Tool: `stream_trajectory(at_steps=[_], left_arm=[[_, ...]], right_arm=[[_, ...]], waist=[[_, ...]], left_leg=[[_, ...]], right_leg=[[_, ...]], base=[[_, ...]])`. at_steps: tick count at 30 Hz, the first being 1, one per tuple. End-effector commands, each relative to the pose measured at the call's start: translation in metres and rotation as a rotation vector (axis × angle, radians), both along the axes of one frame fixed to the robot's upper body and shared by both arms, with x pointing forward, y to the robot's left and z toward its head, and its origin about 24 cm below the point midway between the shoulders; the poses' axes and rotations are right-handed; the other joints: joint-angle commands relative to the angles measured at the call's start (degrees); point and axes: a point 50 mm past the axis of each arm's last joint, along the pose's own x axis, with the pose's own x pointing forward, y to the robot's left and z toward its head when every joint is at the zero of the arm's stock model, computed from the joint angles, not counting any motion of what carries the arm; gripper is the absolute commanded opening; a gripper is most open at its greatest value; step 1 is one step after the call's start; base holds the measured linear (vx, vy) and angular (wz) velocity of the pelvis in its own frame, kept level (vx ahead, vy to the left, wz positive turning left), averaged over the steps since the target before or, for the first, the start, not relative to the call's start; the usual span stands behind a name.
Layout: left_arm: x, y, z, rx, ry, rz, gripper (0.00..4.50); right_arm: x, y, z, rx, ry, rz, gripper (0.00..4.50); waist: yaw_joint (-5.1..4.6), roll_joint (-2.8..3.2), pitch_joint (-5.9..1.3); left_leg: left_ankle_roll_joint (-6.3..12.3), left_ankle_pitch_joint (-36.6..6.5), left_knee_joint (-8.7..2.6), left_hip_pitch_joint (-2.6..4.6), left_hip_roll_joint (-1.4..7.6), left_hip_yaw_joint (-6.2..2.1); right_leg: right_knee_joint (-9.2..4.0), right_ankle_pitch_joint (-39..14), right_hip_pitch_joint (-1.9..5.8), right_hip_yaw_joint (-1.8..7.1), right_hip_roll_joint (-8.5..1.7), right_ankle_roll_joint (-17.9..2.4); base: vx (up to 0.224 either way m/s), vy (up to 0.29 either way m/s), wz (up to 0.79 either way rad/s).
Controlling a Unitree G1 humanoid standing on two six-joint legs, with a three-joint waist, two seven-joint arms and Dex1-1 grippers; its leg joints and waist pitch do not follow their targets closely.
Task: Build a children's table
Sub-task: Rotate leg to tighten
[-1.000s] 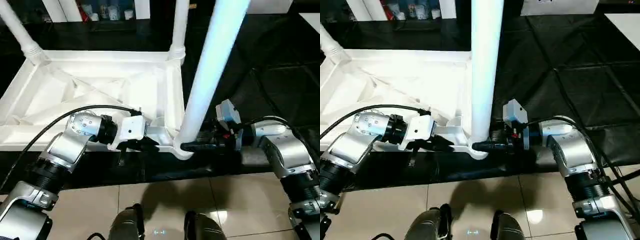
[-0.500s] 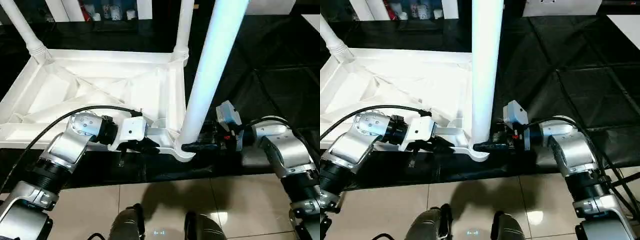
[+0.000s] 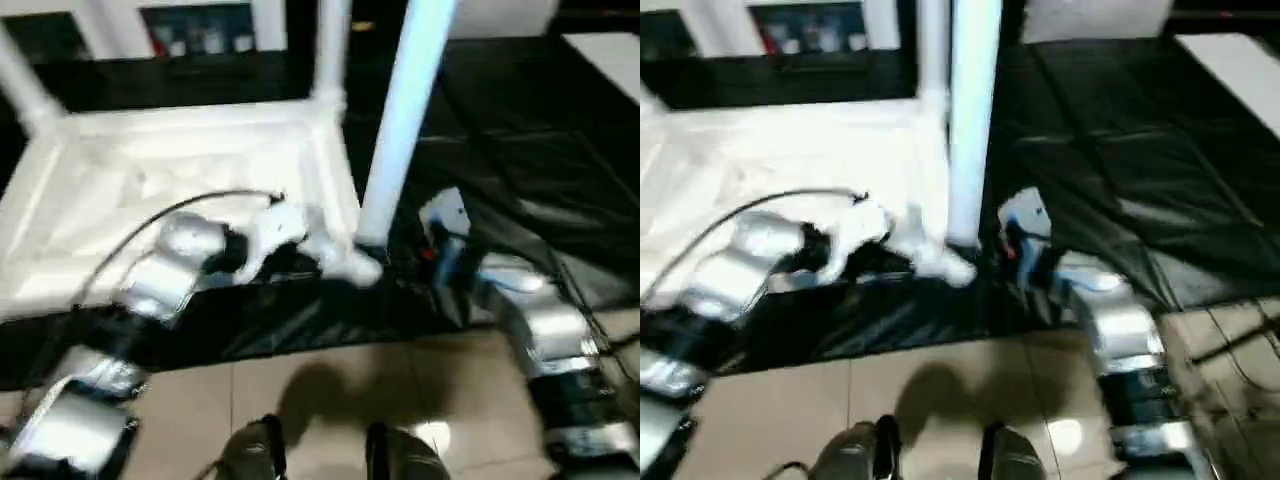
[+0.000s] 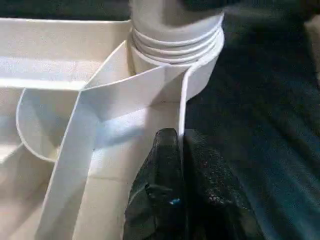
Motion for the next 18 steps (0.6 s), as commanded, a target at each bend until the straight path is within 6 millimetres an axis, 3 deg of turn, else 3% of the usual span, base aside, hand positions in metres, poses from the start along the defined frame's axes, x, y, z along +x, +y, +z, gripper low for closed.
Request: stream_trajectory(at_steps=[1, 2, 3, 4, 5, 6, 7, 8, 9, 10, 11, 12, 13, 14, 15, 16, 17, 18], left_arm=[[0.010, -0.009, 0.007, -0.023, -0.045, 0.115, 0.00], [0.012, -0.013, 0.007, -0.027, -0.040, 0.148, 0.00], [0.016, -0.016, 0.008, -0.035, -0.042, 0.197, 0.00], [0.020, -0.020, 0.010, -0.046, -0.052, 0.251, 0.00], [0.023, -0.023, 0.012, -0.059, -0.059, 0.293, 0.00], [0.026, -0.026, 0.014, -0.076, -0.066, 0.338, 0.00], [0.029, -0.029, 0.017, -0.095, -0.076, 0.384, 0.00], [0.031, -0.033, 0.019, -0.113, -0.082, 0.421, 0.00], [0.032, -0.037, 0.021, -0.130, -0.084, 0.445, 0.00], [0.034, -0.043, 0.024, -0.156, -0.096, 0.466, 0.00], [0.033, -0.049, 0.028, -0.175, -0.112, 0.450, 0.00], [0.032, -0.052, 0.029, -0.181, -0.122, 0.435, 0.00], [0.031, -0.053, 0.030, -0.184, -0.126, 0.425, 0.00], [0.030, -0.053, 0.031, -0.188, -0.130, 0.409, 0.00], [0.028, -0.053, 0.031, -0.189, -0.132, 0.390, 0.00], [0.027, -0.052, 0.031, -0.186, -0.133, 0.374, 0.00], [0.026, -0.050, 0.030, -0.180, -0.132, 0.363, 0.00], [0.025, -0.049, 0.029, -0.176, -0.130, 0.359, 0.00]], right_arm=[[-0.008, 0.024, -0.024, 0.007, 0.131, 0.001, 1.95], [-0.005, 0.027, -0.025, 0.025, 0.143, -0.055, 1.95], [-0.002, 0.030, -0.026, 0.037, 0.166, -0.121, 1.95], [0.002, 0.032, -0.028, 0.031, 0.184, -0.185, 1.95], [0.005, 0.034, -0.028, 0.025, 0.190, -0.230, 1.95], [0.008, 0.036, -0.029, 0.027, 0.198, -0.281, 1.95], [0.011, 0.038, -0.029, 0.035, 0.209, -0.324, 1.95], [0.015, 0.040, -0.029, 0.035, 0.214, -0.371, 1.95], [0.018, 0.042, -0.028, 0.034, 0.217, -0.411, 1.95], [0.022, 0.045, -0.027, 0.057, 0.222, -0.451, 1.95], [0.025, 0.048, -0.024, 0.092, 0.216, -0.469, 1.95], [0.025, 0.049, -0.023, 0.098, 0.208, -0.468, 1.95], [0.025, 0.050, -0.022, 0.097, 0.202, -0.466, 2.30], [0.025, 0.051, -0.021, 0.102, 0.196, -0.463, 2.51], [0.025, 0.050, -0.020, 0.107, 0.192, -0.457, 2.65], [0.025, 0.049, -0.020, 0.107, 0.187, -0.456, 2.68], [0.026, 0.047, -0.019, 0.110, 0.183, -0.460, 2.74], [0.026, 0.046, -0.019, 0.111, 0.180, -0.464, 2.86]], waist=[[-0.56, 0.73, -3.08], [-0.81, 0.71, -2.90], [-0.71, 0.87, -2.93], [0.20, 1.35, -2.85], [1.53, 1.52, -3.06], [3.14, -0.17, -3.79], [1.87, -3.95, -4.52], [2.06, -2.81, -4.37], [1.83, -2.26, -2.67], [1.68, -0.27, -2.36], [0.64, -0.15, -2.07], [-0.50, 0.98, -2.82], [-0.58, 1.76, -3.34], [-0.88, 1.40, -3.20], [-0.87, 0.98, -3.02], [-0.68, 0.01, -2.95], [-0.51, -0.44, -2.86], [-0.13, -0.64, -2.83]], left_leg=[[-6.46, -42.8, -6.33, 3.02, 4.32, -3.91], [-6.79, -44.8, -6.98, 2.91, 4.40, -3.83], [-7.39, -47.9, -8.51, 2.31, 4.65, -3.56], [-7.94, -50.4, -11.96, 0.35, 5.29, -2.02], [-8.29, -50.9, -13.75, -1.16, 5.58, -0.83], [-7.75, -42.8, -13.79, -0.78, 4.44, 2.86], [-4.71, -17.6, 2.54, 8.29, -0.86, -0.83], [-1.24, -7.2, 3.37, 5.05, -2.10, -3.44], [-0.14, -0.8, 3.31, 0.22, -1.79, -5.84], [-3.78, -10.3, 0.53, 2.37, 1.19, -6.53], [-5.56, -21.8, -1.89, 2.72, 1.96, -6.65], [-8.27, -39.0, -4.62, 3.13, 3.46, -7.91], [-8.48, -45.1, -5.98, 3.86, 3.80, -8.01], [-7.74, -44.9, -6.29, 3.81, 3.71, -7.72], [-5.93, -42.2, -6.21, 3.60, 3.12, -6.87], [-3.70, -37.0, -5.54, 3.03, 2.38, -5.90], [-2.64, -33.9, -5.20, 2.54, 2.04, -5.56], [-1.22, -28.0, -4.94, 1.97, 1.95, -5.14]], right_leg=[[-4.70, -35.0, 1.26, 1.04, -3.48, -5.4], [-4.30, -32.9, 1.40, 0.75, -3.00, -5.8], [-2.55, -28.8, 2.23, 0.25, -2.17, -6.3], [2.88, -22.4, 3.90, 0.14, -0.44, -7.0], [6.95, -18.1, 5.00, 0.44, 0.41, -7.0], [8.49, -19.3, 4.04, 3.29, 0.80, -5.8], [-6.61, -47.1, -4.63, 6.22, -6.41, -4.7], [-6.89, -48.4, -1.73, 8.80, -7.15, -4.8], [-5.70, -46.7, 3.00, 8.34, -8.17, -5.7], [-5.52, -44.7, 1.65, 4.99, -7.44, -6.6], [-4.05, -40.8, 0.61, 3.20, -4.31, -6.5], [-1.73, -26.5, 1.22, 2.17, -1.52, -7.0], [-0.81, -14.2, 1.30, 2.24, -1.41, -8.2], [-1.00, -11.1, 1.32, 2.39, -1.67, -8.6], [-2.14, -11.9, 1.57, 2.87, -2.67, -8.8], [-3.65, -19.2, 1.90, 3.49, -4.02, -8.5], [-4.24, -23.8, 2.21, 3.57, -4.60, -8.0], [-5.09, -31.5, 2.41, 3.69, -5.39, -6.6]], base=[[-0.047, 0.052, -0.09], [-0.047, 0.052, -0.09], [-0.063, 0.034, -0.04], [-0.116, 0.002, 0.06], [-0.116, 0.002, 0.06], [-0.080, -0.061, 0.23], [0.019, -0.113, 0.21], [0.019, -0.113, 0.21], [0.061, -0.050, -0.18], [0.009, 0.053, -0.25], [0.009, 0.053, -0.25], [-0.036, 0.072, -0.04], [-0.017, 0.052, 0.02], [-0.017, 0.052, 0.02], [0.000, 0.000, 0.00], [0.000, 0.000, 0.00], [0.000, 0.000, 0.00], [0.000, 0.000, 0.00]])
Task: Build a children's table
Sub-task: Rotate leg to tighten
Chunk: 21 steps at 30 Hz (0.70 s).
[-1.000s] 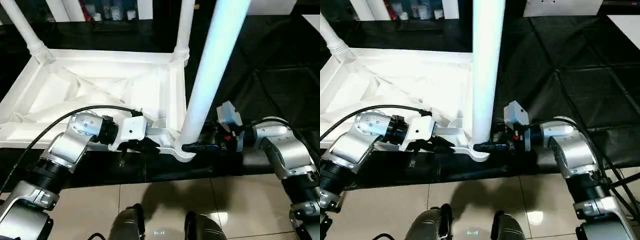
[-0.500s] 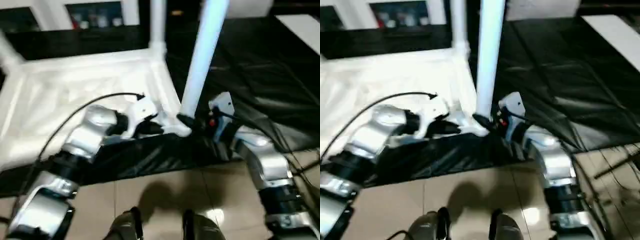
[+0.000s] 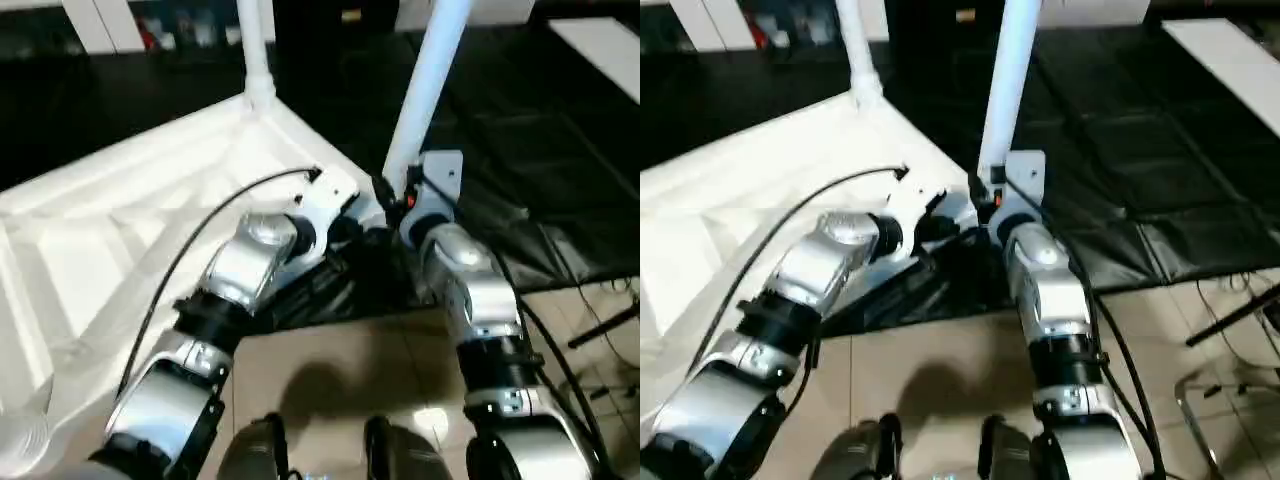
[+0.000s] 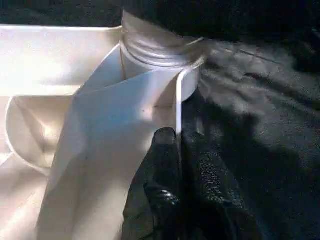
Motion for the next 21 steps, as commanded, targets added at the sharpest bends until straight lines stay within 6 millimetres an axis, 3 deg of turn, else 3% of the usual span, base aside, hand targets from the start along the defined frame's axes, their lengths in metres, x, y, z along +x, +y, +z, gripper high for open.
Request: stream_trajectory(at_steps=[1, 2, 3, 4, 5, 6, 8, 9, 12, 15, 16, 18, 19, 21], left_arm=[[0.003, -0.002, 0.023, -0.030, -0.113, -0.006, 0.00], [0.002, 0.000, 0.022, -0.024, -0.116, -0.018, 0.00], [-0.001, 0.003, 0.021, -0.005, -0.142, -0.072, 0.00], [-0.001, 0.003, 0.021, -0.003, -0.144, -0.077, 0.00], [-0.002, 0.007, 0.019, 0.010, -0.139, -0.102, 0.00], [-0.004, 0.009, 0.018, 0.021, -0.150, -0.134, 0.00], [-0.005, 0.014, 0.016, 0.044, -0.159, -0.175, 0.00], [-0.006, 0.017, 0.015, 0.053, -0.157, -0.184, 0.00], [-0.009, 0.029, 0.009, 0.103, -0.156, -0.246, 0.00], [-0.011, 0.036, 0.007, 0.134, -0.180, -0.303, 0.00], [-0.010, 0.042, 0.007, 0.164, -0.225, -0.348, 0.00], [-0.007, 0.047, 0.007, 0.200, -0.251, -0.356, 0.00], [-0.004, 0.051, 0.009, 0.229, -0.281, -0.377, 0.00], [0.003, 0.057, 0.016, 0.260, -0.323, -0.381, 0.00]], right_arm=[[-0.009, 0.014, -0.027, 0.026, 0.124, 0.078, 2.99], [-0.008, 0.012, -0.027, 0.023, 0.118, 0.066, 3.08], [-0.006, 0.005, -0.023, 0.007, 0.074, 0.051, 3.13], [-0.006, 0.005, -0.022, 0.005, 0.069, 0.050, 3.20], [-0.006, -0.001, -0.019, -0.026, 0.026, 0.048, 3.30], [-0.007, -0.004, -0.016, -0.035, -0.005, 0.056, 3.42], [-0.010, -0.011, -0.010, -0.034, -0.047, 0.066, 3.57], [-0.011, -0.014, -0.009, -0.027, -0.058, 0.068, 3.64], [-0.019, -0.029, 0.000, 0.005, -0.109, 0.088, 3.95], [-0.025, -0.038, 0.006, 0.017, -0.148, 0.112, 4.18], [-0.033, -0.043, 0.012, 0.022, -0.190, 0.165, 4.28], [-0.039, -0.045, 0.013, 0.020, -0.207, 0.215, 4.46], [-0.046, -0.047, 0.014, 0.022, -0.210, 0.263, 4.46], [-0.058, -0.049, 0.012, 0.020, -0.203, 0.345, 4.46]], waist=[[0.08, -0.88, -4.09], [0.05, -0.80, -4.29], [0.20, -0.63, -4.75], [0.14, -0.56, -5.03], [0.24, -0.40, -5.18], [0.10, -0.44, -5.12], [0.24, -0.73, -5.08], [0.43, -0.63, -5.39], [0.78, -0.69, -5.95], [0.78, -0.51, -6.46], [0.90, -0.54, -7.03], [0.89, -0.57, -7.37], [1.00, -0.49, -7.52], [1.20, -0.43, -7.64]], left_leg=[[0.97, -23.1, -4.66, 0.52, 4.06, -1.86], [1.14, -21.2, -4.77, 0.16, 4.18, -1.91], [1.45, -18.4, -4.90, 0.05, 4.54, -1.71], [2.10, -16.9, -4.86, 0.51, 4.92, -1.26], [2.72, -15.5, -4.66, 0.55, 5.11, -0.77], [2.89, -15.7, -4.82, 0.43, 5.15, -0.57], [2.75, -20.6, -4.58, 0.61, 4.95, 0.15], [2.80, -19.5, -4.49, 0.60, 5.01, 0.28], [4.61, -14.4, -4.22, 0.59, 5.33, 1.01], [5.97, -10.3, -3.69, 0.41, 5.33, 1.55], [7.68, -5.1, -3.11, 0.18, 5.22, 1.80], [10.46, 0.0, -2.58, 0.03, 5.05, 1.85], [12.05, 0.6, -2.27, 0.16, 4.90, 1.98], [12.70, -0.1, -2.23, 0.17, 4.97, 2.00]], right_leg=[[-5.76, -32.9, 2.85, 2.93, -5.65, -4.3], [-5.45, -31.7, 3.09, 2.91, -5.51, -4.5], [-5.04, -26.7, 2.88, 2.95, -5.15, -5.5], [-4.61, -20.5, 2.15, 3.14, -4.62, -7.2], [-4.09, -15.0, 2.15, 3.17, -4.49, -9.4], [-3.90, -14.3, 2.18, 3.03, -4.33, -10.2], [-4.55, -22.0, 1.80, 3.10, -4.39, -9.0], [-4.43, -21.3, 1.84, 3.22, -4.46, -9.0], [-3.76, -13.4, 1.62, 3.35, -3.91, -10.6], [-2.95, -7.1, 1.93, 3.20, -3.74, -12.7], [-1.97, 0.1, 2.31, 3.09, -3.45, -14.3], [-0.96, 7.6, 2.44, 2.93, -3.03, -15.5], [-0.95, 8.8, 2.41, 2.87, -3.05, -15.8], [-1.04, 8.0, 2.65, 2.84, -3.24, -15.9]], base=[[0.000, 0.000, 0.00], [0.000, 0.000, 0.00], [0.000, 0.000, 0.00], [0.000, 0.000, 0.00], [0.000, 0.000, 0.00], [0.000, 0.000, 0.00], [0.000, 0.000, 0.00], [0.000, 0.000, 0.00], [0.056, -0.033, 0.05], [0.076, -0.025, 0.05], [0.077, -0.002, 0.01], [0.070, 0.002, 0.00], [0.000, 0.000, 0.00], [0.000, 0.000, 0.00]])
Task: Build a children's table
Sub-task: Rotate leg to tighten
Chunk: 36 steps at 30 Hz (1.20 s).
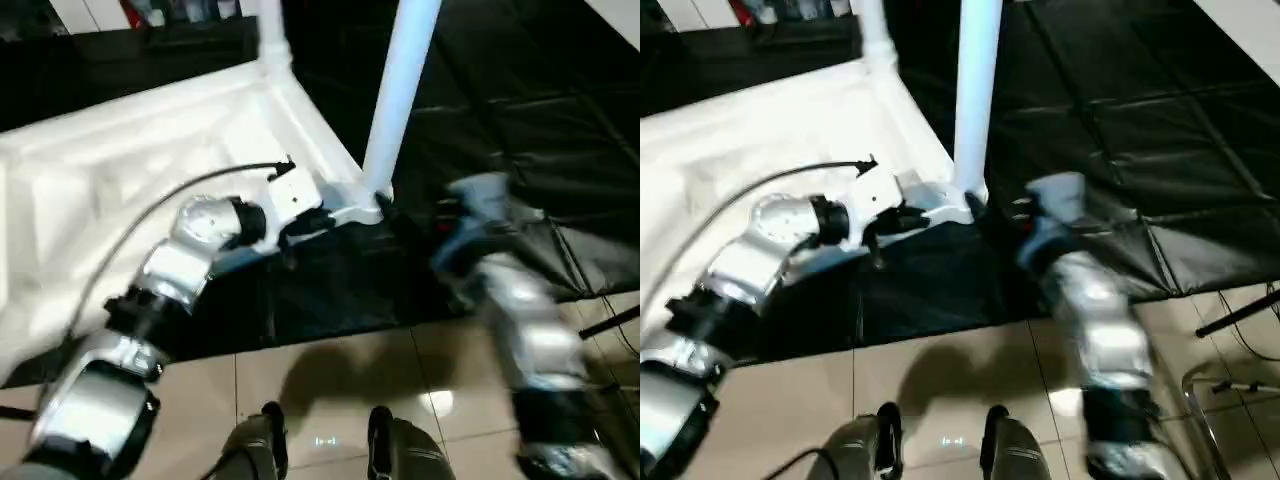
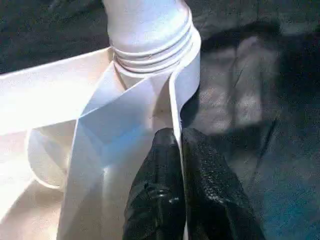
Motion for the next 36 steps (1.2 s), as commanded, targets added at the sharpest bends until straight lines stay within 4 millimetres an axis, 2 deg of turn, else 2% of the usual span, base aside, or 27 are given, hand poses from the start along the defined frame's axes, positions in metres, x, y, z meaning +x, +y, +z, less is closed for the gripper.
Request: stream_trajectory(at_steps=[1, 4, 5, 7, 8, 10, 11, 13, 15, 18, 19, 20, 21, 22, 23, 24, 26, 27, 28, 29, 30, 31, 32, 33, 34, 35, 36], left_arm=[[0.003, 0.005, 0.002, 0.053, -0.042, -0.027, 0.00], [0.009, 0.008, 0.009, 0.014, -0.057, -0.011, 0.00], [0.009, 0.009, 0.010, 0.010, -0.050, -0.018, 0.44], [0.007, 0.012, 0.009, -0.008, -0.010, -0.042, 0.55], [0.007, 0.012, 0.009, -0.020, -0.004, -0.048, 0.55], [0.005, 0.015, 0.013, -0.090, 0.010, -0.070, 0.82], [0.005, 0.016, 0.014, -0.111, 0.010, -0.071, 1.00], [0.005, 0.019, 0.018, -0.171, 0.005, -0.058, 0.96], [0.006, 0.022, 0.021, -0.236, -0.014, -0.028, 1.12], [0.008, 0.027, 0.021, -0.304, -0.017, 0.057, 1.37], [0.007, 0.034, 0.017, -0.332, -0.022, 0.167, 1.38], [0.007, 0.034, 0.017, -0.332, -0.022, 0.167, 1.48], [0.003, 0.040, 0.014, -0.363, -0.033, 0.260, 1.63], [0.000, 0.041, 0.012, -0.376, -0.043, 0.289, 1.82], [-0.005, 0.042, 0.011, -0.406, -0.047, 0.315, 1.82], [-0.020, 0.044, 0.003, -0.490, -0.014, 0.409, 1.86], [-0.030, 0.045, -0.004, -0.545, 0.021, 0.494, 2.08], [-0.049, 0.043, -0.017, -0.597, 0.045, 0.590, 2.20], [-0.049, 0.043, -0.017, -0.597, 0.045, 0.590, 2.25], [-0.060, 0.041, -0.023, -0.597, 0.034, 0.612, 2.25], [-0.068, 0.039, -0.026, -0.595, 0.024, 0.625, 2.39], [-0.078, 0.037, -0.031, -0.583, 0.018, 0.653, 2.53], [-0.085, 0.036, -0.034, -0.576, 0.015, 0.675, 2.53], [-0.094, 0.034, -0.036, -0.588, 0.016, 0.711, 2.64], [-0.099, 0.033, -0.038, -0.605, 0.017, 0.732, 2.73], [-0.103, 0.035, -0.041, -0.587, 0.015, 0.752, 2.84], [-0.107, 0.036, -0.041, -0.568, 0.021, 0.776, 2.84]], right_arm=[[-0.010, 0.004, -0.005, 0.007, 0.022, 0.084, 4.46], [-0.017, 0.002, -0.008, 0.050, 0.059, 0.109, 4.46], [-0.017, 0.002, -0.008, 0.054, 0.060, 0.107, 4.50], [-0.020, 0.001, -0.007, 0.078, 0.059, 0.108, 4.50], [-0.020, 0.000, -0.007, 0.080, 0.059, 0.104, 4.50], [-0.022, 0.000, -0.005, 0.089, 0.059, 0.097, 4.50], [-0.023, 0.000, -0.005, 0.086, 0.059, 0.095, 4.50], [-0.024, 0.001, -0.004, 0.080, 0.060, 0.093, 4.50], [-0.025, 0.001, -0.004, 0.061, 0.061, 0.067, 4.50], [-0.024, -0.001, -0.008, 0.023, 0.098, 0.011, 4.50], [-0.026, -0.003, -0.009, 0.036, 0.142, -0.039, 4.50], [-0.026, -0.003, -0.009, 0.036, 0.142, -0.039, 4.50], [-0.029, -0.003, -0.007, 0.059, 0.145, -0.067, 4.50], [-0.030, -0.003, -0.008, 0.060, 0.154, -0.082, 4.50], [-0.033, -0.003, -0.009, 0.061, 0.174, -0.101, 4.50], [-0.040, -0.001, -0.016, 0.027, 0.246, -0.127, 4.50], [-0.046, 0.002, -0.021, -0.036, 0.274, -0.122, 4.50], [-0.051, 0.006, -0.025, -0.065, 0.273, -0.112, 4.50], [-0.051, 0.006, -0.025, -0.065, 0.273, -0.112, 4.50], [-0.053, 0.007, -0.025, -0.063, 0.276, -0.103, 4.50], [-0.054, 0.008, -0.026, -0.063, 0.278, -0.096, 4.50], [-0.055, 0.008, -0.026, -0.057, 0.282, -0.108, 4.50], [-0.055, 0.008, -0.026, -0.052, 0.284, -0.118, 4.50], [-0.055, 0.006, -0.026, -0.047, 0.283, -0.161, 4.50], [-0.055, 0.003, -0.025, -0.048, 0.257, -0.191, 4.50], [-0.056, 0.003, -0.025, -0.007, 0.251, -0.179, 4.50], [-0.057, 0.003, -0.024, 0.025, 0.252, -0.168, 4.50]], waist=[[0.00, -0.41, -7.46], [-0.01, -0.62, -7.11], [-0.02, -0.65, -7.03], [-0.11, -0.68, -7.17], [-0.12, -0.64, -7.15], [-0.04, -0.63, -7.35], [-0.08, -1.05, -7.63], [0.20, -0.86, -7.87], [0.36, -1.16, -8.19], [0.44, -1.32, -8.37], [0.53, -1.04, -8.34], [0.44, -1.18, -8.29], [0.48, -1.19, -8.22], [0.45, -0.96, -8.05], [0.49, -0.79, -7.99], [0.35, -0.68, -7.80], [0.18, -0.75, -7.28], [-0.02, -0.78, -7.11], [-0.48, -0.58, -6.83], [-0.79, -0.60, -6.92], [-1.61, 0.25, -6.73], [-1.75, 1.01, -6.88], [-1.90, 1.83, -6.59], [-2.60, 0.62, -6.19], [-2.75, 0.36, -6.30], [-2.83, -0.38, -6.32], [-3.00, -2.41, -7.04]], left_leg=[[10.84, -2.8, -2.12, 1.50, 3.31, -0.94], [7.51, -8.5, -2.48, 1.46, 3.48, -0.92], [6.84, -9.4, -2.57, 1.48, 3.50, -0.91], [5.09, -10.2, -2.65, 1.53, 3.62, -0.96], [4.91, -10.2, -2.70, 1.59, 3.70, -0.95], [4.94, -9.2, -2.59, 1.68, 3.64, -0.79], [5.09, -8.9, -2.52, 1.70, 3.61, -0.69], [5.82, -7.5, -2.29, 1.70, 3.56, -0.60], [5.74, -7.2, -2.18, 1.72, 3.56, -0.60], [4.83, -8.5, -2.13, 1.73, 3.58, -0.61], [4.11, -9.4, -2.11, 1.81, 3.65, -0.68], [3.77, -9.8, -2.16, 1.66, 3.78, -0.75], [3.24, -11.4, -2.10, 1.68, 3.67, -0.74], [2.76, -12.5, -2.21, 1.59, 3.64, -0.78], [2.20, -13.4, -2.25, 1.78, 3.71, -0.83], [1.18, -14.3, -2.55, 1.58, 4.15, -1.09], [0.95, -17.1, -2.61, 1.86, 3.93, -0.87], [0.01, -19.8, -2.52, 2.09, 3.66, -1.07], [-1.62, -22.4, -3.16, 1.98, 4.42, -1.86], [-2.27, -24.8, -3.29, 2.76, 4.85, -2.23], [-1.72, -28.6, -4.84, 3.87, 7.29, -4.24], [-1.39, -30.3, -6.11, 4.27, 9.72, -5.94], [1.71, -35.6, -9.35, 1.45, 9.46, -11.42], [2.79, -38.7, -9.51, 3.10, 9.39, -13.95], [4.44, -38.0, -8.83, 2.68, 7.32, -14.61], [5.67, -35.6, -8.68, 1.51, 5.02, -14.45], [6.72, -26.4, -2.37, 2.95, 2.59, -8.86]], right_leg=[[-1.47, 1.7, 4.70, 2.69, -3.53, -16.4], [-2.48, -8.2, 4.64, 2.71, -3.88, -15.9], [-2.69, -9.9, 4.55, 2.70, -3.89, -15.6], [-2.86, -12.6, 4.35, 2.72, -3.98, -14.6], [-2.83, -12.6, 4.26, 2.74, -3.94, -14.6], [-2.54, -10.8, 4.13, 2.79, -3.90, -15.2], [-2.49, -10.2, 4.24, 2.78, -3.85, -15.4], [-2.22, -8.1, 4.11, 2.78, -3.83, -15.7], [-1.92, -7.6, 4.15, 2.73, -3.77, -16.0], [-2.03, -9.5, 4.18, 2.71, -3.71, -15.5], [-2.04, -11.1, 4.06, 2.74, -3.66, -15.1], [-2.01, -11.5, 4.19, 2.78, -3.74, -15.1], [-2.36, -14.1, 4.09, 2.82, -3.87, -14.3], [-2.70, -16.3, 3.92, 2.82, -3.73, -13.4], [-2.75, -17.7, 3.76, 2.79, -3.70, -12.9], [-2.59, -18.4, 4.11, 2.83, -3.79, -12.9], [-3.35, -21.6, 3.44, 2.80, -3.33, -12.2], [-3.90, -26.7, 3.24, 2.53, -3.12, -10.1], [-4.29, -26.7, 3.15, 1.66, -1.87, -8.1], [-4.41, -26.8, 2.69, 1.11, -0.99, -7.1], [-4.15, -24.3, 2.38, -0.15, 0.63, -5.7], [-2.49, -21.2, 2.55, -0.61, 0.84, -5.5], [3.96, -15.2, 4.22, -1.87, 1.42, -7.3], [6.49, -15.3, 1.82, -0.77, 1.90, -8.0], [6.98, -16.0, 2.24, 0.97, 1.51, -9.3], [5.66, -17.2, 3.40, 2.23, 0.98, -10.6], [-2.22, -18.8, 2.67, 4.37, -1.86, -19.0]], base=[[0.000, 0.000, 0.00], [0.000, 0.000, 0.00], [0.000, 0.000, 0.00], [0.000, 0.000, 0.00], [0.000, 0.000, 0.00], [0.000, 0.000, 0.00], [0.000, 0.000, 0.00], [0.000, 0.000, 0.00], [0.000, 0.000, 0.00], [0.000, 0.000, 0.00], [0.000, 0.000, 0.00], [0.000, 0.000, 0.00], [0.000, 0.000, 0.00], [0.000, 0.000, 0.00], [0.000, 0.000, 0.00], [0.000, 0.000, 0.00], [0.000, 0.000, 0.00], [0.000, 0.000, 0.00], [0.000, 0.000, 0.00], [0.000, 0.000, 0.00], [0.000, 0.000, 0.00], [-0.040, -0.064, 0.14], [-0.040, -0.064, 0.14], [-0.032, -0.111, 0.54], [0.002, -0.195, 0.71], [0.002, -0.195, 0.71], [-0.021, -0.242, 0.47]])
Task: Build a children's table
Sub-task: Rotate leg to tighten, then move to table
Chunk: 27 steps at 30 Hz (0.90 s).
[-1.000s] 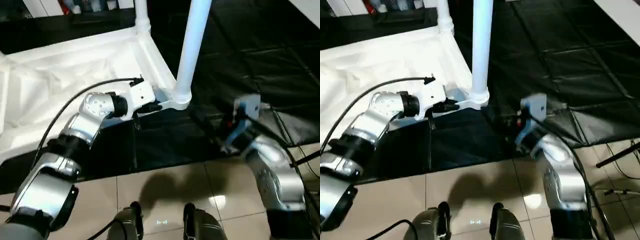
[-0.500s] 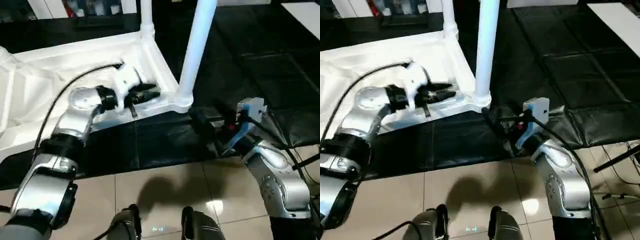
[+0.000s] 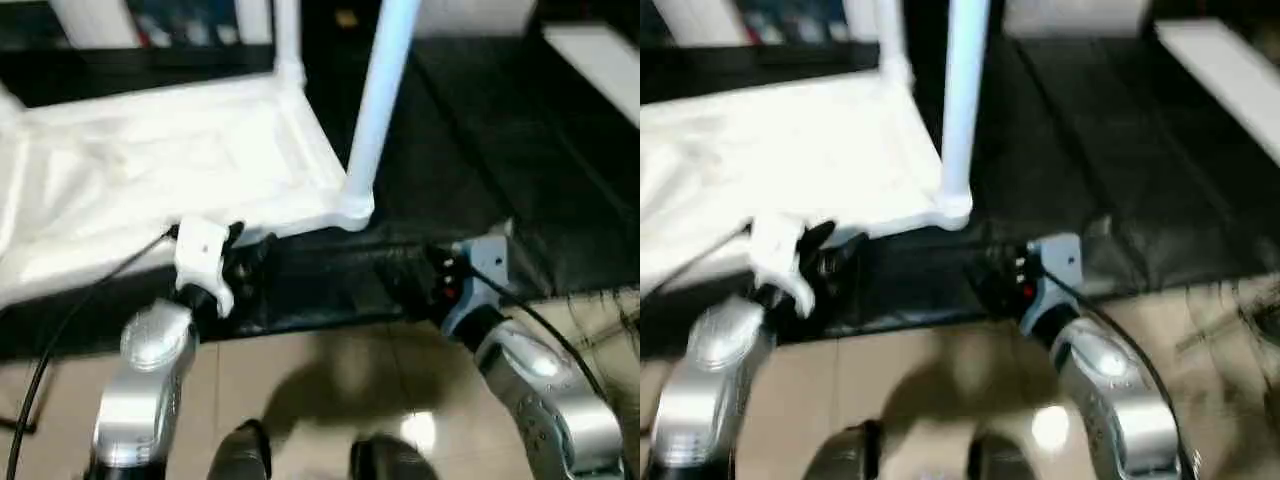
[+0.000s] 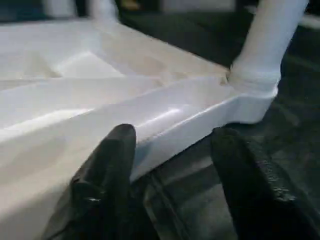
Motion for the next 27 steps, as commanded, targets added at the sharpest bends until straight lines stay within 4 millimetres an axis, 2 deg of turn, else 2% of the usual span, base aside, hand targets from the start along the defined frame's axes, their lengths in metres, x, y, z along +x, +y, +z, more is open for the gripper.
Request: stream_trajectory(at_steps=[1, 2, 3, 4, 5, 6, 7, 8, 9, 10, 11, 12, 13, 14, 16, 17, 18, 19, 20, 21, 22, 23, 24, 25, 26, 27], left_arm=[[-0.007, -0.002, 0.001, 0.033, 0.026, 0.036, 2.96], [-0.009, 0.000, 0.002, 0.031, 0.026, 0.053, 3.04], [-0.016, 0.004, 0.003, 0.021, 0.039, 0.086, 3.10], [-0.019, 0.006, 0.002, 0.014, 0.049, 0.113, 3.16], [-0.023, 0.007, 0.002, 0.005, 0.049, 0.124, 3.16], [-0.025, 0.008, 0.002, 0.002, 0.051, 0.125, 3.22], [-0.029, 0.009, 0.001, 0.003, 0.052, 0.135, 3.42], [-0.031, 0.008, 0.001, 0.007, 0.046, 0.139, 3.50], [-0.033, 0.007, 0.003, 0.024, 0.024, 0.137, 3.50], [-0.033, 0.006, 0.004, 0.029, 0.014, 0.134, 3.50], [-0.033, 0.006, 0.004, 0.029, 0.014, 0.135, 3.50], [-0.034, 0.006, 0.006, 0.028, -0.011, 0.141, 3.50], [-0.034, 0.005, 0.007, 0.026, -0.018, 0.142, 3.50], [-0.035, 0.005, 0.008, 0.004, -0.018, 0.148, 3.50], [-0.037, 0.007, 0.008, -0.023, -0.001, 0.169, 3.80], [-0.038, 0.008, 0.006, -0.018, 0.005, 0.176, 3.85], [-0.039, 0.009, 0.006, -0.014, 0.010, 0.179, 3.84], [-0.041, 0.009, 0.005, -0.016, 0.013, 0.176, 4.00], [-0.041, 0.009, 0.005, -0.016, 0.014, 0.175, 4.00], [-0.041, 0.009, 0.005, -0.016, 0.012, 0.175, 4.26], [-0.041, 0.009, 0.005, -0.017, 0.011, 0.175, 4.26], [-0.041, 0.008, 0.005, -0.015, 0.010, 0.176, 4.26], [-0.040, 0.008, 0.006, -0.015, 0.009, 0.175, 4.26], [-0.040, 0.008, 0.007, -0.016, 0.003, 0.173, 4.32], [-0.040, 0.007, 0.007, -0.016, 0.002, 0.173, 4.42], [-0.040, 0.007, 0.008, -0.016, 0.000, 0.169, 4.42]], right_arm=[[-0.005, -0.007, 0.003, 0.051, -0.020, -0.022, 4.50], [-0.006, -0.007, 0.003, 0.053, -0.014, -0.031, 4.50], [-0.007, -0.010, 0.001, 0.046, -0.004, -0.069, 4.50], [-0.008, -0.011, 0.000, 0.046, -0.002, -0.087, 4.50], [-0.008, -0.013, 0.001, 0.029, -0.016, -0.097, 4.50], [-0.008, -0.014, 0.002, 0.014, -0.029, -0.107, 4.50], [-0.008, -0.015, 0.001, 0.007, -0.030, -0.131, 4.50], [-0.008, -0.016, 0.001, 0.007, -0.027, -0.137, 4.50], [-0.010, -0.017, 0.000, -0.028, -0.008, -0.147, 4.50], [-0.011, -0.016, -0.002, -0.034, 0.011, -0.130, 4.50], [-0.011, -0.016, -0.002, -0.033, 0.011, -0.128, 4.50], [-0.013, -0.011, -0.003, -0.036, -0.011, -0.078, 4.50], [-0.014, -0.010, -0.003, -0.039, -0.020, -0.069, 4.50], [-0.015, -0.009, -0.002, -0.041, -0.034, -0.061, 4.50], [-0.015, -0.010, -0.003, -0.031, -0.029, -0.078, 4.50], [-0.016, -0.010, -0.002, -0.024, -0.033, -0.079, 4.50], [-0.016, -0.011, -0.002, -0.019, -0.035, -0.078, 4.50], [-0.016, -0.010, -0.002, -0.022, -0.043, -0.073, 4.50], [-0.016, -0.010, -0.002, -0.022, -0.045, -0.073, 4.50], [-0.015, -0.010, -0.001, -0.024, -0.048, -0.068, 4.50], [-0.015, -0.010, -0.002, -0.025, -0.049, -0.068, 4.50], [-0.015, -0.010, -0.001, -0.027, -0.053, -0.066, 4.50], [-0.015, -0.010, -0.001, -0.028, -0.054, -0.066, 4.50], [-0.014, -0.010, -0.001, -0.032, -0.061, -0.061, 4.50], [-0.014, -0.009, -0.001, -0.032, -0.064, -0.059, 4.50], [-0.014, -0.009, -0.001, -0.032, -0.065, -0.057, 4.50]], waist=[[0.62, -1.20, -3.62], [2.37, -1.36, -3.88], [3.51, -1.41, -3.15], [3.70, -1.61, -3.36], [3.74, -1.32, -3.82], [3.37, -0.87, -4.19], [3.04, -0.65, -4.28], [2.50, -0.72, -4.35], [2.45, 0.01, -4.48], [2.22, 0.35, -4.32], [2.10, 0.50, -4.20], [1.61, 0.68, -3.98], [1.61, 0.68, -3.98], [1.48, 0.85, -4.17], [1.20, 0.93, -4.02], [1.07, 0.98, -3.81], [0.89, 0.85, -3.59], [0.61, 0.97, -3.33], [0.40, 1.09, -3.10], [-0.33, 1.22, -2.74], [-0.64, 1.21, -2.64], [-0.77, 1.32, -2.69], [-1.06, 1.38, -2.68], [-1.40, 0.96, -2.88], [-1.12, 0.54, -3.29], [1.24, -0.21, -4.21]], left_leg=[[9.11, -20.8, 5.02, 2.11, -2.68, 3.96], [7.79, -10.3, 8.19, -1.00, -2.52, 5.12], [5.05, -5.3, 5.87, -1.00, -1.53, 4.40], [5.22, -7.6, 3.63, -0.02, -0.58, 3.93], [5.83, -7.8, 2.55, 0.77, -0.27, 3.99], [6.54, -7.8, 0.61, 1.71, 0.61, 3.84], [6.54, -8.8, -0.03, 2.20, 1.33, 3.87], [6.50, -10.1, -0.84, 1.96, 1.99, 3.88], [6.33, -11.9, -1.23, 2.70, 2.67, 3.97], [5.94, -14.4, -1.58, 3.45, 3.52, 3.89], [5.74, -16.1, -1.74, 3.90, 3.92, 3.80], [4.69, -20.8, -2.31, 4.03, 4.78, 3.50], [4.69, -20.8, -2.31, 4.03, 4.78, 3.50], [3.95, -22.5, -2.63, 3.76, 5.14, 3.30], [2.80, -25.6, -2.89, 4.04, 5.29, 3.13], [2.23, -28.1, -3.01, 4.32, 5.27, 3.08], [1.32, -32.8, -3.11, 5.10, 4.94, 3.15], [0.95, -36.7, -3.12, 5.92, 4.71, 3.17], [0.78, -38.9, -3.12, 6.55, 4.73, 3.18], [0.22, -46.1, -3.42, 8.48, 5.05, 2.99], [0.08, -48.0, -3.91, 8.67, 5.38, 2.69], [-0.15, -49.7, -4.62, 8.51, 5.83, 2.41], [-0.79, -52.5, -5.77, 8.59, 6.35, 2.48], [-0.66, -51.6, -5.70, 8.48, 6.07, 2.55], [0.27, -44.9, -3.84, 8.15, 4.05, 3.91], [6.56, -18.6, 0.66, 2.87, 1.40, 5.37]], right_leg=[[-13.36, -18.8, 0.25, 5.40, -6.51, -17.3], [-12.46, -26.5, 4.47, 7.07, -8.33, -12.0], [-12.19, -29.8, 3.69, 7.53, -8.86, 0.1], [-11.66, -31.7, 4.11, 8.04, -8.76, 7.1], [-11.92, -30.8, 4.13, 7.58, -8.01, 8.4], [-11.57, -27.0, 3.17, 5.54, -5.43, 9.2], [-11.83, -25.8, 2.85, 4.68, -5.05, 9.0], [-11.89, -24.0, 3.41, 3.61, -4.98, 8.3], [-12.51, -24.4, 3.10, 2.98, -5.22, 7.4], [-12.95, -25.1, 2.69, 2.67, -5.43, 6.1], [-13.07, -25.4, 2.39, 2.55, -5.52, 5.4], [-13.13, -25.7, 2.59, 2.03, -6.02, 3.3], [-13.13, -25.7, 2.59, 2.03, -6.02, 3.3], [-12.84, -24.9, 2.96, 2.16, -6.71, 1.9], [-12.59, -25.7, 3.35, 2.14, -7.03, 0.6], [-12.67, -27.5, 3.40, 2.02, -7.00, 0.6], [-13.16, -31.9, 3.51, 1.67, -6.76, 1.5], [-13.60, -35.6, 3.70, 0.92, -6.28, 2.1], [-13.98, -37.0, 3.68, 0.37, -5.99, 2.4], [-13.89, -37.3, 3.38, -1.07, -4.61, 2.8], [-13.18, -35.4, 3.51, -1.16, -4.29, 2.6], [-12.17, -32.8, 3.97, -1.03, -4.14, 2.2], [-10.37, -28.2, 4.32, -0.50, -4.09, 0.9], [-10.28, -27.0, 4.57, 0.10, -4.50, 0.5], [-12.59, -30.9, 4.94, 1.76, -6.39, -0.8], [-15.01, -37.6, 10.28, 6.09, -10.37, -1.7]], base=[[-0.005, -0.235, 0.10], [-0.005, -0.235, 0.10], [-0.004, -0.200, -0.02], [-0.045, -0.152, 0.11], [-0.045, -0.152, 0.11], [-0.057, -0.129, 0.09], [-0.051, -0.079, -0.01], [-0.051, -0.079, -0.01], [0.000, 0.000, 0.00], [0.000, 0.000, 0.00], [0.000, 0.000, 0.00], [0.000, 0.000, 0.00], [0.000, 0.000, 0.00], [0.000, 0.000, 0.00], [0.007, 0.060, 0.00], [0.012, 0.063, 0.00], [0.024, 0.065, -0.04], [0.040, 0.064, -0.06], [0.040, 0.064, -0.06], [0.042, 0.055, -0.05], [0.054, 0.041, -0.04], [0.054, 0.041, -0.04], [0.076, 0.024, -0.03], [0.081, 0.001, 0.00], [0.081, 0.001, 0.00], [0.126, -0.004, -0.02]])
